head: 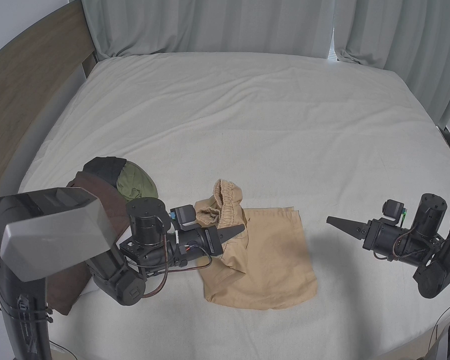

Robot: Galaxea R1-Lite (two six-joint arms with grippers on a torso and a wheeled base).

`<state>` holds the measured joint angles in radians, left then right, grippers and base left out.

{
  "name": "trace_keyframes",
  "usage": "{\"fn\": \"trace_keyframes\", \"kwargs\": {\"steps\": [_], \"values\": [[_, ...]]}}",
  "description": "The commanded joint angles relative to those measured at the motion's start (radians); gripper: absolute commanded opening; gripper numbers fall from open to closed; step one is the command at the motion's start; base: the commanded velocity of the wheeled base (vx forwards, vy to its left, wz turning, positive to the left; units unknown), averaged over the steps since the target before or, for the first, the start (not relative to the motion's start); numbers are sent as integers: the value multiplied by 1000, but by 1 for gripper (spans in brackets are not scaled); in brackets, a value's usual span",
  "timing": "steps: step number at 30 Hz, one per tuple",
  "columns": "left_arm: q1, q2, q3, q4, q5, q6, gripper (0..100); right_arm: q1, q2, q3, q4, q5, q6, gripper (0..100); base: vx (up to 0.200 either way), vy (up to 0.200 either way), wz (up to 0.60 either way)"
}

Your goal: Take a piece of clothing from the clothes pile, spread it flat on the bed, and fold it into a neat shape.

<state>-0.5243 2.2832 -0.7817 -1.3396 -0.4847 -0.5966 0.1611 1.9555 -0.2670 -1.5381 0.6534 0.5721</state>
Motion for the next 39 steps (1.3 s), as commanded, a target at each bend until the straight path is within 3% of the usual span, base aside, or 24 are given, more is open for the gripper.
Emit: {"fn": "trace_keyframes", "kwargs": {"steps": [1,39], "values": [[-17,27,-34,8,0,-17,0,-12,3,-4,0,0,0,100,0,0,0],[-126,211,-202,20,15,-58,0,-49,2,-15,0,0,0,100,0,0,0]]}}
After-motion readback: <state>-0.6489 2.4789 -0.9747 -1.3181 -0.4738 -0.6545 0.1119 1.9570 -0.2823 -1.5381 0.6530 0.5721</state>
